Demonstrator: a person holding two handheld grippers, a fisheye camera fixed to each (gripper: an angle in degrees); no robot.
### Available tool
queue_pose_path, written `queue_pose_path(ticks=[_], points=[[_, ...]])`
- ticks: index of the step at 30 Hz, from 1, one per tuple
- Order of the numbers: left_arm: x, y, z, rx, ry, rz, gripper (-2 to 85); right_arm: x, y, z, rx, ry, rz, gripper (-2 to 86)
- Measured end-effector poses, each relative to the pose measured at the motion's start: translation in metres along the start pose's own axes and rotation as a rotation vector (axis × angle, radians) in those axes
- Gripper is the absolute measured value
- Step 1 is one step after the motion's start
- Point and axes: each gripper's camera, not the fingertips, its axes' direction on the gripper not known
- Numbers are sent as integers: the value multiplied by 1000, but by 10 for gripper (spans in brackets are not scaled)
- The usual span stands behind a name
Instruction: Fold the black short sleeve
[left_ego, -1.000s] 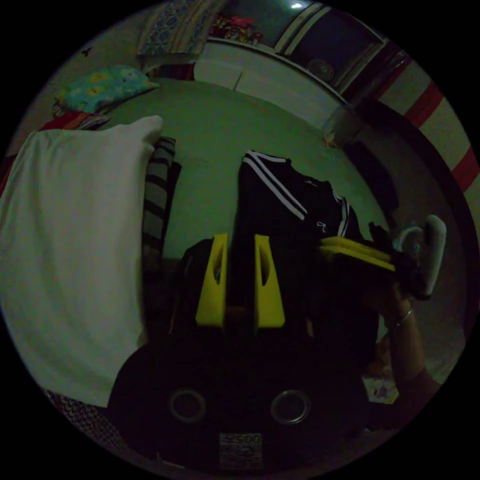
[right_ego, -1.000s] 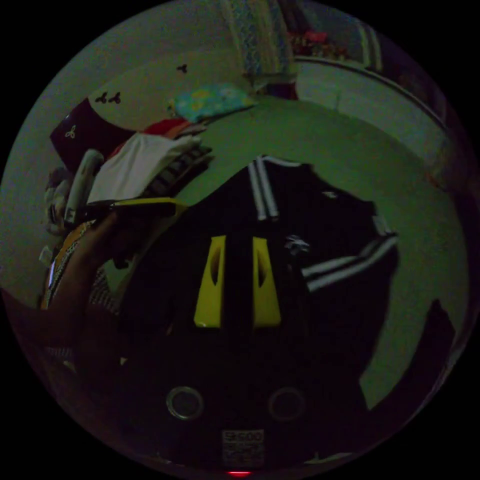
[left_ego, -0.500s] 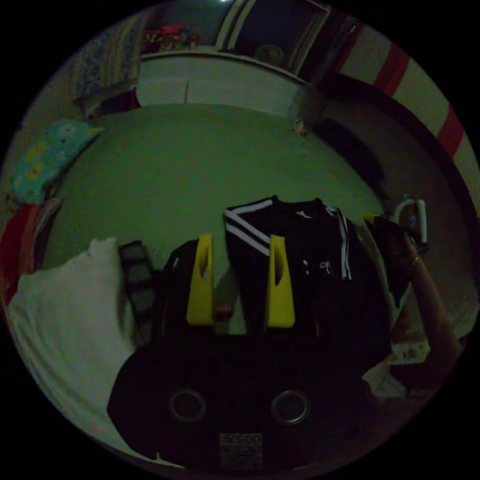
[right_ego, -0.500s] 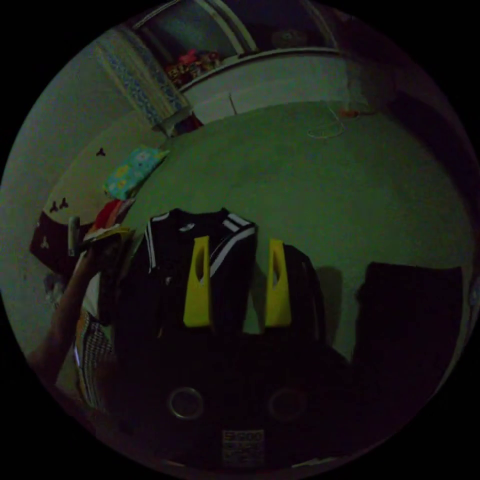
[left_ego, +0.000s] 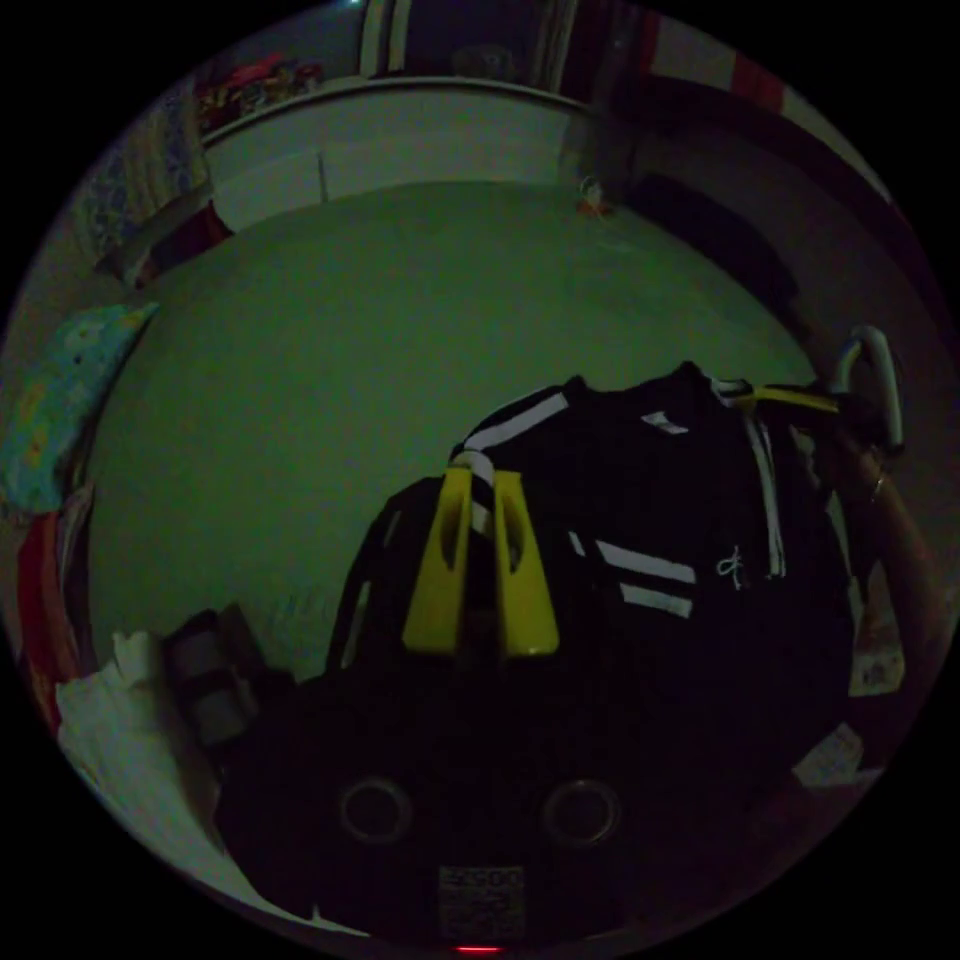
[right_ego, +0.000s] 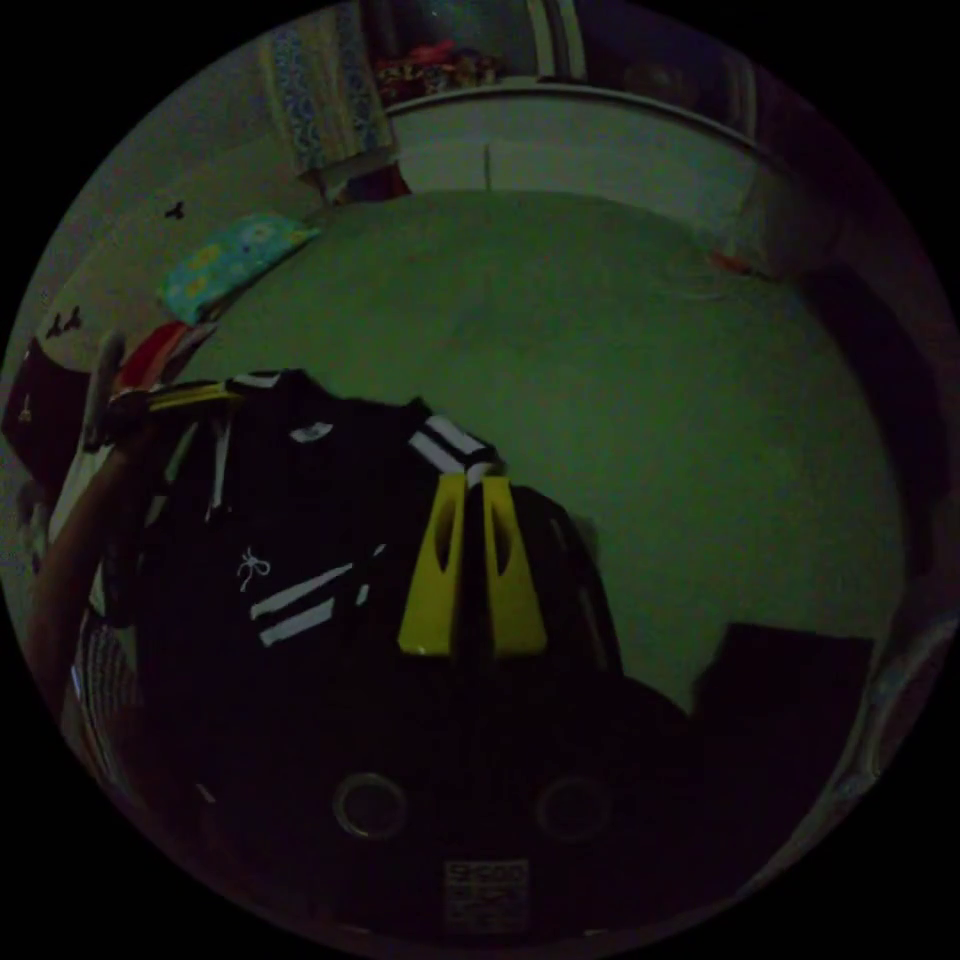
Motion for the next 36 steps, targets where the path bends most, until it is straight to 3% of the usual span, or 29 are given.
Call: queue_pose_path(ticks=[7, 13, 23, 31, 36], points=[[36, -15, -62, 122, -70, -15, 47, -1, -6, -74, 80, 92, 21, -9], [73, 17, -102, 201, -89, -51, 49, -23, 58, -128, 220, 137, 38, -9], [172, 199, -184, 334, 59, 33, 55, -81, 330, -257, 356, 76, -218, -7], [242, 342, -166, -26, 89, -53, 115, -106, 489, -268, 130, 84, -220, 72], [272, 381, -202, -14, -3, -116, 108, -85, 515, -326, 192, 8, -142, 76]])
